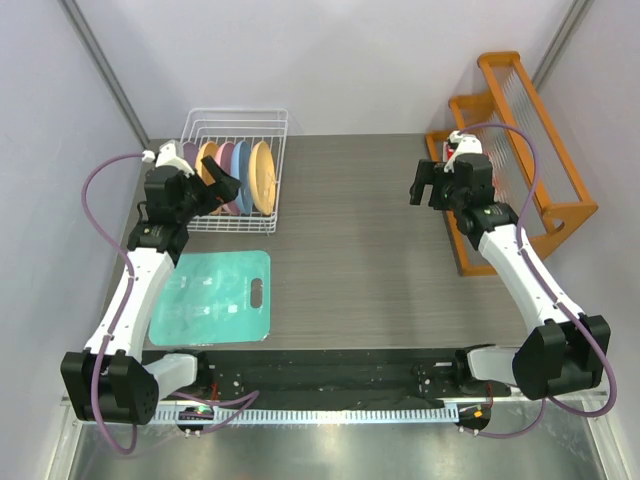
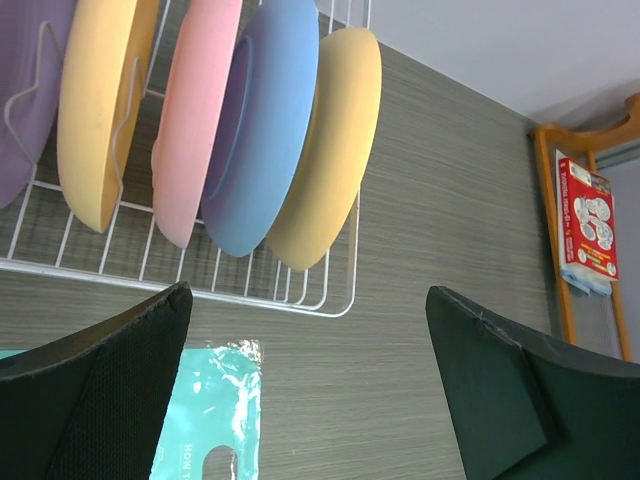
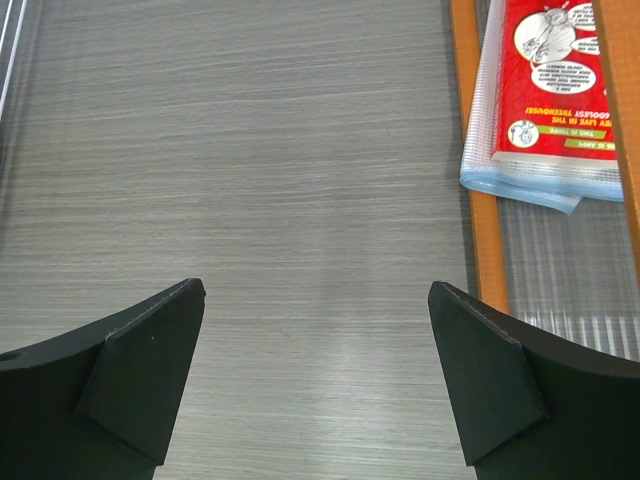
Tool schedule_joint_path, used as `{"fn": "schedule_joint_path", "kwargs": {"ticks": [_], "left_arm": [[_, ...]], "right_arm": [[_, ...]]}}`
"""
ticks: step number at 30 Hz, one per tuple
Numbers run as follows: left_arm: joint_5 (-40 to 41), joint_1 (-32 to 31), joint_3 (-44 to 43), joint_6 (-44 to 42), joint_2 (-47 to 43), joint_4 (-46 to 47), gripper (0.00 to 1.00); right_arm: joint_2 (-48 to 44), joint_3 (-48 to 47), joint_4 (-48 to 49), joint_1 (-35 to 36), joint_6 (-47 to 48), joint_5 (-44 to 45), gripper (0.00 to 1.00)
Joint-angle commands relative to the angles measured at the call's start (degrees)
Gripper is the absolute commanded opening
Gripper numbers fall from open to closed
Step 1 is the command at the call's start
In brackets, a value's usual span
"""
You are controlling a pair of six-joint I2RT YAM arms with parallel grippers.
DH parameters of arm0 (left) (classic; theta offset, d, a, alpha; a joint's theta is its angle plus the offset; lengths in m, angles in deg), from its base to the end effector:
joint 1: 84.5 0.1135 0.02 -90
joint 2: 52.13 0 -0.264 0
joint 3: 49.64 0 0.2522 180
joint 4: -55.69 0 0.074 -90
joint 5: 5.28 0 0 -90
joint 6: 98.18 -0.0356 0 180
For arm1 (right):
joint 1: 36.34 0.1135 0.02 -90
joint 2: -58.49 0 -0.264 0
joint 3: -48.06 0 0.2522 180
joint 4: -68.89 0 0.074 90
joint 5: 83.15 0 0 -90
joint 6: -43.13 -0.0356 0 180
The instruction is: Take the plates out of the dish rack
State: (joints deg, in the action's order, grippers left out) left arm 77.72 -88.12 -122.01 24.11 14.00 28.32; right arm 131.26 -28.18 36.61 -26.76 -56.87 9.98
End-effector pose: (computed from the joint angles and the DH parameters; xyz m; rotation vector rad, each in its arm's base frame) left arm 0.2651 -0.0211 0.3429 -0.4082 1.9316 -0.5317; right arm 0.2858 0.0463 0.3281 0.0411 2.0760 0.1528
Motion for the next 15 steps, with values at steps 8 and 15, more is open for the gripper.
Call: {"fn": "schedule_joint_path", "kwargs": {"ticks": [8, 15], "left_arm": [[-2.56, 0.10, -2.74, -3.55, -1.18, 4.03, 0.99], [-2.77, -1.30, -3.70, -5.39, 1.28, 6.49, 1.00]], "right_arm": [[1.58, -4.41, 0.77, 0.08, 1.30, 1.70, 1.00], [2.29, -5.28, 0.24, 0.08, 2.09, 3.19, 1.00]]}}
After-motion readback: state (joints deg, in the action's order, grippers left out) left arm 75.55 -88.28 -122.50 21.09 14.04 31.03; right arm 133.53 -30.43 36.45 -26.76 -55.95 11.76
